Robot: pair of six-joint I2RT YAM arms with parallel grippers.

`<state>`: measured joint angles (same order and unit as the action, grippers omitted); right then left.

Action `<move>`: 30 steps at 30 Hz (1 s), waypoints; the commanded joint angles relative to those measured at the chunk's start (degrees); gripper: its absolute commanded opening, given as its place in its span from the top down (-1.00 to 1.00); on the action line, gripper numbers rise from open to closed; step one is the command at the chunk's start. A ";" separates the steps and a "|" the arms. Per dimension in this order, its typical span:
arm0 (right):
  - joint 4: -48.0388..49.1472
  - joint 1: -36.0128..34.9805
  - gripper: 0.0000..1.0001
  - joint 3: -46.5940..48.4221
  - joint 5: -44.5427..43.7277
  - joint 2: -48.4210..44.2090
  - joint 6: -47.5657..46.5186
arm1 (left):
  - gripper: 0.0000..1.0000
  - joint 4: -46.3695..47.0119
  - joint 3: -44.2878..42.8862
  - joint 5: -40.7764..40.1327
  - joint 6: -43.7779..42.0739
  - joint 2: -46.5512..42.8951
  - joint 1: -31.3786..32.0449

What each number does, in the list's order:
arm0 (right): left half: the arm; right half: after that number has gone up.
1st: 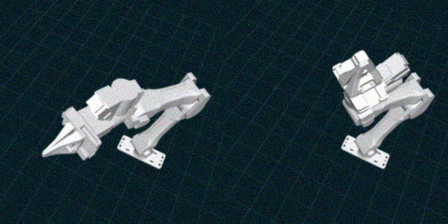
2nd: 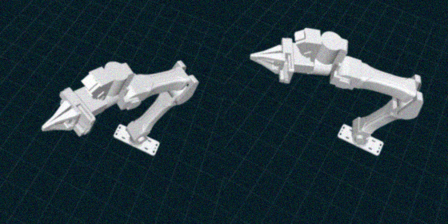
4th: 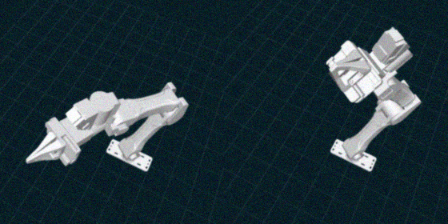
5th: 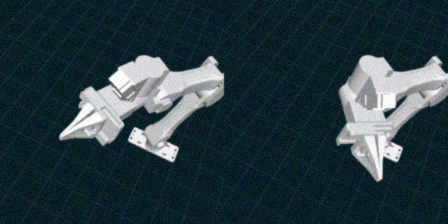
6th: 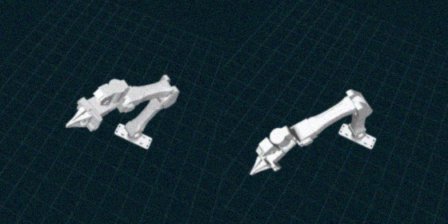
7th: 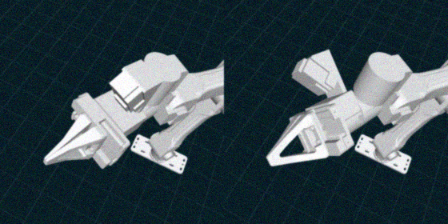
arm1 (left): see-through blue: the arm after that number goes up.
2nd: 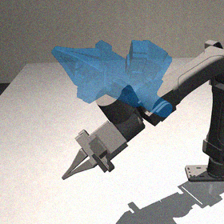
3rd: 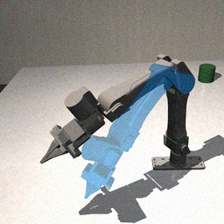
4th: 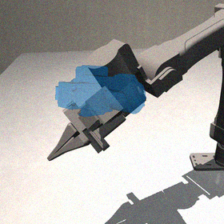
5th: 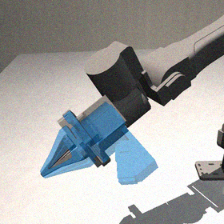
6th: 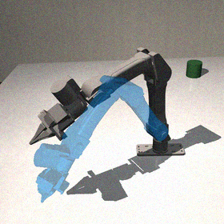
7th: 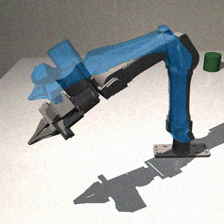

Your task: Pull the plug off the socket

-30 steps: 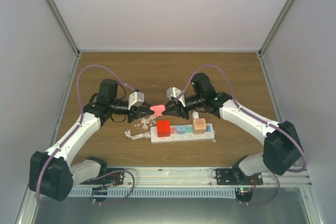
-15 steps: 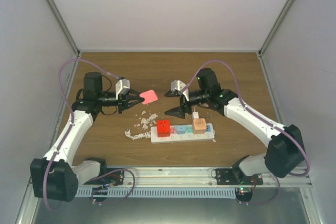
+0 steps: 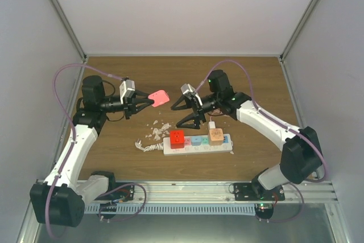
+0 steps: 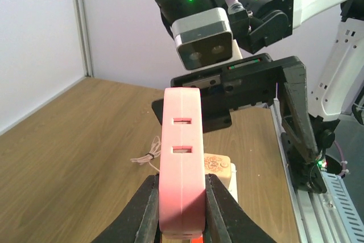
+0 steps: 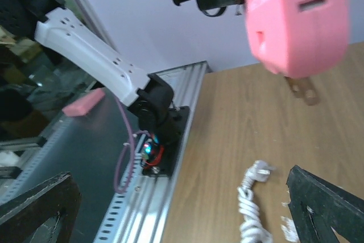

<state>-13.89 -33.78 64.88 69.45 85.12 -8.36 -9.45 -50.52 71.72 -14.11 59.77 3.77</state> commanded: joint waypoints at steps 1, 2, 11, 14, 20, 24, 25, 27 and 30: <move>3.59 -1.57 -0.99 1.26 5.74 1.02 5.21 | 1.00 4.79 -1.25 0.64 2.48 -1.19 0.56; 3.90 -1.67 -0.99 1.29 5.81 1.32 5.60 | 1.00 4.86 -1.25 0.76 2.66 -1.17 0.67; 8.18 -1.98 -0.99 2.09 6.90 1.84 10.62 | 1.00 4.09 -0.81 0.78 1.48 -1.51 2.43; 8.51 -1.93 -0.99 3.06 6.89 2.15 11.27 | 1.00 3.51 -0.74 0.91 1.10 -1.75 2.88; 9.42 -1.96 -0.99 4.15 6.90 2.86 12.22 | 1.00 2.48 -0.63 2.36 0.69 -2.12 3.41; 10.09 -1.98 -0.99 4.36 6.98 2.37 12.32 | 1.00 1.54 -0.59 2.07 -0.29 -2.11 3.86; 10.17 -1.95 -0.99 4.40 6.91 2.19 12.32 | 1.00 1.36 -0.49 1.96 -0.42 -2.05 3.91; 10.20 -1.98 -0.99 4.46 7.04 1.97 12.00 | 1.00 1.28 -0.21 1.51 -0.77 -1.96 4.02; 10.20 -1.99 -0.99 4.61 7.08 1.60 11.66 | 1.00 1.36 0.39 0.87 -0.84 -2.00 4.19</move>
<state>-4.99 -35.40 67.94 75.13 87.53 3.31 -8.84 -50.52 72.51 -13.78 58.59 7.49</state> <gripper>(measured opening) 0.995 0.168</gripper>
